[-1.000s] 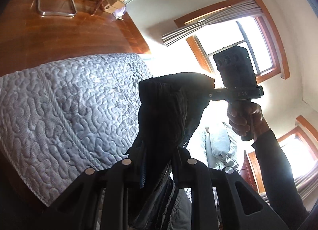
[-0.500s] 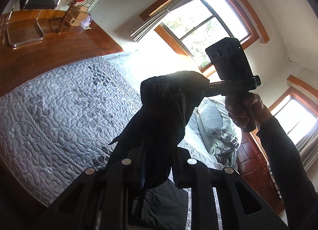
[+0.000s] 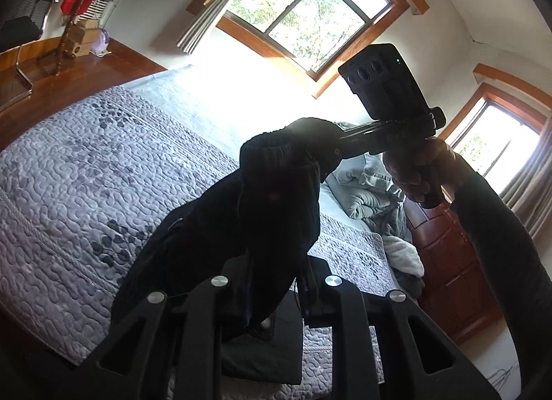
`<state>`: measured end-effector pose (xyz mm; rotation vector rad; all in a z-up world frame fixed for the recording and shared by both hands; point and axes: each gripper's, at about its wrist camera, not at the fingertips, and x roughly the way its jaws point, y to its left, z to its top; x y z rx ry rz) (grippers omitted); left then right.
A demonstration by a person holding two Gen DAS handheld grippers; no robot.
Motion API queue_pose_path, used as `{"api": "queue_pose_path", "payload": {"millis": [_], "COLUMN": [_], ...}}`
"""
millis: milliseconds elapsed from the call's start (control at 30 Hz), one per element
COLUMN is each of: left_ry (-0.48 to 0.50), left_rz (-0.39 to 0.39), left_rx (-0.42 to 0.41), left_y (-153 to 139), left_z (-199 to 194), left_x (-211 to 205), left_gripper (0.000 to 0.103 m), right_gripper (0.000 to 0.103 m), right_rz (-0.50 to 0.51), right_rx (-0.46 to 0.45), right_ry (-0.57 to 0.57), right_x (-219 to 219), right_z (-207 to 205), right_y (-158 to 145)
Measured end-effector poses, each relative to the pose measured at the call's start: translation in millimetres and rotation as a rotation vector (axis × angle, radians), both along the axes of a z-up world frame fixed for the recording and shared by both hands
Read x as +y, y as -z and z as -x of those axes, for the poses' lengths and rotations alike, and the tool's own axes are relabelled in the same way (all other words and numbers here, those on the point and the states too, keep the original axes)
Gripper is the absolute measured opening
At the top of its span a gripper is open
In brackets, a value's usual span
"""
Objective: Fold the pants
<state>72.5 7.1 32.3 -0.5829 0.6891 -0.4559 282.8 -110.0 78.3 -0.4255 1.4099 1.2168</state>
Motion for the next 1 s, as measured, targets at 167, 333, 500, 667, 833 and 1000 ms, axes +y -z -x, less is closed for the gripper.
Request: {"api": "queue_pose_path", "payload": {"millis": [167,333,500,667,833,1000], "left_ry": [0.059,0.117,0.157,0.197,0.229,0.261], "left_rz": [-0.037,-0.106,-0.239,-0.318,-0.387,-0.454], "left_rx": [0.033,0.051,0.032,0.048,0.054,0.051], "left_y": [21.8,42.3,56.9,78.5,98.2,115.1], "left_z": [3.7,10.8,19.2,25.2,30.2,39.9], "left_x": [-47.6,-94.3,-130.6,-155.6,-176.8,-197.6], "left_gripper": [0.020,0.020,0.020,0.020,0.020,0.020], "right_gripper": [0.017,0.017,0.017,0.017,0.017,0.017], "right_rz": [0.024,0.027,0.014,0.005,-0.008,-0.016], "right_rx": [0.016,0.040,0.060,0.087,0.107,0.096], "right_ry": [0.043,0.086,0.108,0.119,0.131,0.130], "right_x": [-53.0,-101.3,-133.9,-155.4,-175.0,-191.0], "right_z": [14.2,25.9,35.2,44.4,52.3,63.2], "right_y": [25.1,57.3,89.0,121.4,147.2,169.4]}}
